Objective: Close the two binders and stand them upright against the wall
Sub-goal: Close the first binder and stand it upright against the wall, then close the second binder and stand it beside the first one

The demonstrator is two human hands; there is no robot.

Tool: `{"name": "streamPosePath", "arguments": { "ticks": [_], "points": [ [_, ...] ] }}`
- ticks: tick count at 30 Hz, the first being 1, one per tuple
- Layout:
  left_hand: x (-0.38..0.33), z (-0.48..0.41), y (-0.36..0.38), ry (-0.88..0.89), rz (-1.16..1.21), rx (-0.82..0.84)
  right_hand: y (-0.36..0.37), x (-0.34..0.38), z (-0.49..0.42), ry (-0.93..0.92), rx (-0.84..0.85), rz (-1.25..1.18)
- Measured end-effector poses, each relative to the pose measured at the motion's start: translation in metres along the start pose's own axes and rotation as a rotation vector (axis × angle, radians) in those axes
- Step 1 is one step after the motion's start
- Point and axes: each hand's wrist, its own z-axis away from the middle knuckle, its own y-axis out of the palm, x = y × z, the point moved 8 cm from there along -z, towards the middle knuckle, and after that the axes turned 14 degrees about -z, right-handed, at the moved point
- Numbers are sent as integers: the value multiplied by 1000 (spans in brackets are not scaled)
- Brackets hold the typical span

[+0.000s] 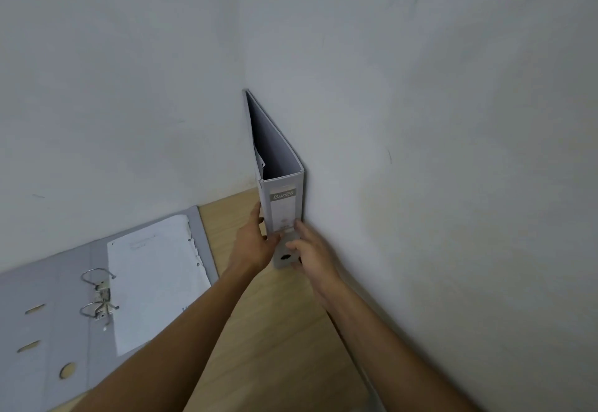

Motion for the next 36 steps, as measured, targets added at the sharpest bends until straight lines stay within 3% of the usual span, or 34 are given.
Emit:
{"name": "streamPosePath", "arguments": {
  "ticks": [9,16,25,36],
  "points": [
    [9,32,-21,-61,5,1,5,-5,11,-52,-31,-51],
    [51,69,-53,-117,93,-6,46,-27,25,-69,46,22],
    [191,161,-113,-363,229,58,156,-102,52,92,194,139],
    [385,271,-215,-712,316,-76,297,-208,70,274,324,290]
  ]
}}
